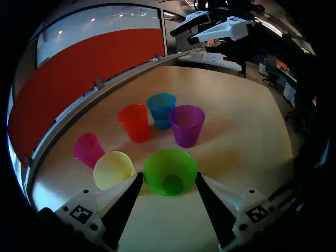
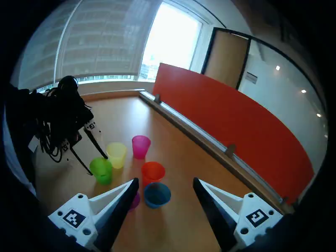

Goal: Pour water

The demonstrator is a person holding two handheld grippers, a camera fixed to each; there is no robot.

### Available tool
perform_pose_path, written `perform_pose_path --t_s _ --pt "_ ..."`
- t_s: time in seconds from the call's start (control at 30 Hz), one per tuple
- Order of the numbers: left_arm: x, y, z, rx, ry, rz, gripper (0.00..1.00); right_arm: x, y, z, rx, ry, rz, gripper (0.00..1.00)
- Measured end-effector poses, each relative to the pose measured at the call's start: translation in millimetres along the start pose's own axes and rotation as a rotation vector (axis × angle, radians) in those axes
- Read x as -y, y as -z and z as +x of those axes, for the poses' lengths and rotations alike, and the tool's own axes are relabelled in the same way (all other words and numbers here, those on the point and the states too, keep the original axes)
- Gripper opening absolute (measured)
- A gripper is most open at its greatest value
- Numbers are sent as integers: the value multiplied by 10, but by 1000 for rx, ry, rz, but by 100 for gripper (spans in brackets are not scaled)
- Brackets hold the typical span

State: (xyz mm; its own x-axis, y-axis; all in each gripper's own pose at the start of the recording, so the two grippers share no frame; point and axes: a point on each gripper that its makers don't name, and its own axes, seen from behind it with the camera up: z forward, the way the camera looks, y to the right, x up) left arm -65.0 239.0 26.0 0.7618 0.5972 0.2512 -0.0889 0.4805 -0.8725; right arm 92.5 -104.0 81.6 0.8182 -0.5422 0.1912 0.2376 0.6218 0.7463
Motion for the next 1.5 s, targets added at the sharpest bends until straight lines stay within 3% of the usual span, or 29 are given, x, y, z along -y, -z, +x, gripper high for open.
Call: perform_pose_path --t_s 0.97,1.5 --pt "12 -211 35 -6 -2 -1 91 -114 -23 -76 -2 -14 -20 100" --pt "71 -169 122 -52 22 26 89 -123 -89 -111 1 -22 -15 100"
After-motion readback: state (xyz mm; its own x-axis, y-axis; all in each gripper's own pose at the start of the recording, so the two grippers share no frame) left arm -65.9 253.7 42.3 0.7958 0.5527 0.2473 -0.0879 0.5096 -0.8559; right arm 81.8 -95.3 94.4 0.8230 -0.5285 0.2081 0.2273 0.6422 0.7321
